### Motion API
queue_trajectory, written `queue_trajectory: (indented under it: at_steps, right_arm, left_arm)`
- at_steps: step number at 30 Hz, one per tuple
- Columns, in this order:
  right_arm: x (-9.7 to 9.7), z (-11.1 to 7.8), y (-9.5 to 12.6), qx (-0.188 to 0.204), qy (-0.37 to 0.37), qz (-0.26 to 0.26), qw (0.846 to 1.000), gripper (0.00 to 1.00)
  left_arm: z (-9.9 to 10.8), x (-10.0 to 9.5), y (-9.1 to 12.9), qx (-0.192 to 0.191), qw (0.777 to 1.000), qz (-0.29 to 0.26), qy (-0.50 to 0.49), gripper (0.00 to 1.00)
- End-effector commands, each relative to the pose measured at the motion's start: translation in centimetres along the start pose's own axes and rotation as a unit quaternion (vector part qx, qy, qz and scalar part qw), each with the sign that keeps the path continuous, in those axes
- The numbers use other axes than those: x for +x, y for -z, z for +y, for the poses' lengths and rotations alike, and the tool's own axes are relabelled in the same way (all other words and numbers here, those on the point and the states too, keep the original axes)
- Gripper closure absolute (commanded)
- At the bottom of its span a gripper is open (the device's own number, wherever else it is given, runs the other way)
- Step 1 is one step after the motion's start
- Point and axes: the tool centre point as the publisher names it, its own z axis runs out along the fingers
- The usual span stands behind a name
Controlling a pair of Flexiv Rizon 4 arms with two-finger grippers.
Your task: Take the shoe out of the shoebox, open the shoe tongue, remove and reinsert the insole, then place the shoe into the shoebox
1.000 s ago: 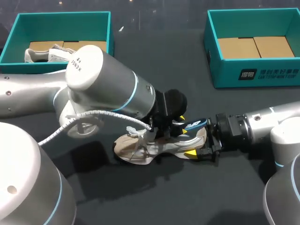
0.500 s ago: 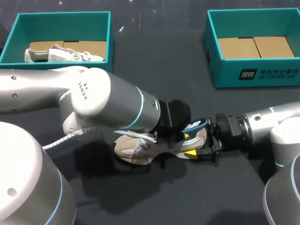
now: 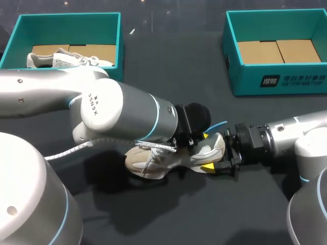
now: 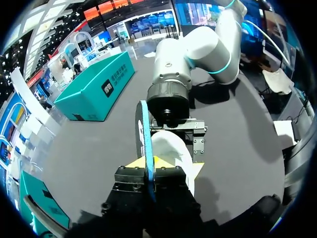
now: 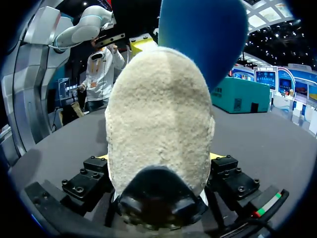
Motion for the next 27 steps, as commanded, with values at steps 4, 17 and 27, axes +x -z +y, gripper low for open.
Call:
queue_trajectory:
  at_steps: [4,17,27]
  right_arm:
    - [0.1,0.0,-0.1,0.002,0.0,-0.001,1.0,1.0]
    - [0.1,0.0,-0.1,0.002,0.0,-0.001,1.0,1.0]
    - [0.1,0.0,-0.1,0.002,0.0,-0.001,1.0,1.0]
  left_arm:
    - [-0.7,-0.5,-0.2,0.002,1.0,-0.005,0.005,1.0]
    - [0.9,0.8,-1.1,-0.01,1.0,-0.004,-0.012,0.6]
    - [1.5,0.8,-2.2,-0.01,1.0,-0.01,-0.019,0.7]
